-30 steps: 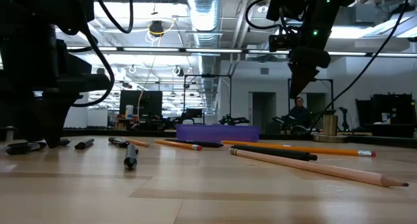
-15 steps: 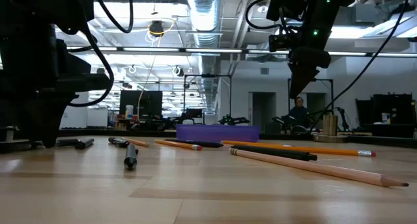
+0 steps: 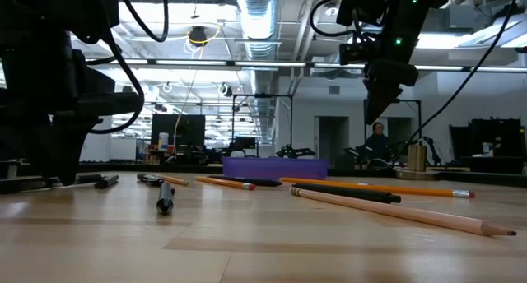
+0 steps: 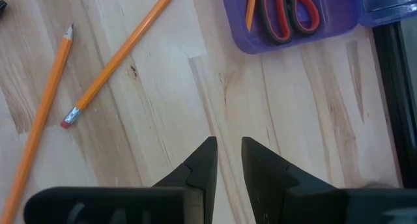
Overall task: Pick & place school supplies into a supply box
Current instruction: Put the black pen into the violet supply box
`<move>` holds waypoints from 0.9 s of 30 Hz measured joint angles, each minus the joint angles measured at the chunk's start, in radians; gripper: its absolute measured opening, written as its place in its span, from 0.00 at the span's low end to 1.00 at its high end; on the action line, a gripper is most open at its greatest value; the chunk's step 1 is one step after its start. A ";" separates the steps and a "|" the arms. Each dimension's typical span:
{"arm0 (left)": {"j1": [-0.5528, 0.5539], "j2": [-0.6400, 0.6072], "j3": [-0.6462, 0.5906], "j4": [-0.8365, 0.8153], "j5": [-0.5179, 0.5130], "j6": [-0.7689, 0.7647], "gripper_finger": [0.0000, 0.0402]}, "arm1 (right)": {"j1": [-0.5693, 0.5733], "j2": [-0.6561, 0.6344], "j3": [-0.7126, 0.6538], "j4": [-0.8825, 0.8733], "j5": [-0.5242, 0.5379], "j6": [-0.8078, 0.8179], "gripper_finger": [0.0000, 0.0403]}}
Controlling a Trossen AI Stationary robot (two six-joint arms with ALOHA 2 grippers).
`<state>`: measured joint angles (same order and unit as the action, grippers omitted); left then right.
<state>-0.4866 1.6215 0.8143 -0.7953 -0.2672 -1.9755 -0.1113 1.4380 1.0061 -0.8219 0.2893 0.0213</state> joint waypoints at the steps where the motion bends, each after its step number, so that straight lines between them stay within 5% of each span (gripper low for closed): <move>1: 0.000 0.000 0.000 -0.001 0.001 0.000 0.10 | 0.000 0.000 0.000 0.000 0.000 -0.002 0.16; 14: -0.024 0.000 0.119 -0.221 0.007 -0.003 0.10 | 0.000 0.000 0.000 0.000 0.000 -0.006 0.16; 20: -0.033 0.000 0.298 -0.455 -0.101 0.025 0.10 | 0.000 0.000 0.000 -0.001 0.000 -0.008 0.16; 27: 0.019 0.000 0.480 -0.646 -0.308 0.271 0.10 | 0.000 0.000 0.000 -0.014 0.000 -0.021 0.16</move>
<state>-0.4678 1.6215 1.2945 -1.4414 -0.5754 -1.7046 -0.1115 1.4380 1.0061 -0.8362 0.2893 -0.0002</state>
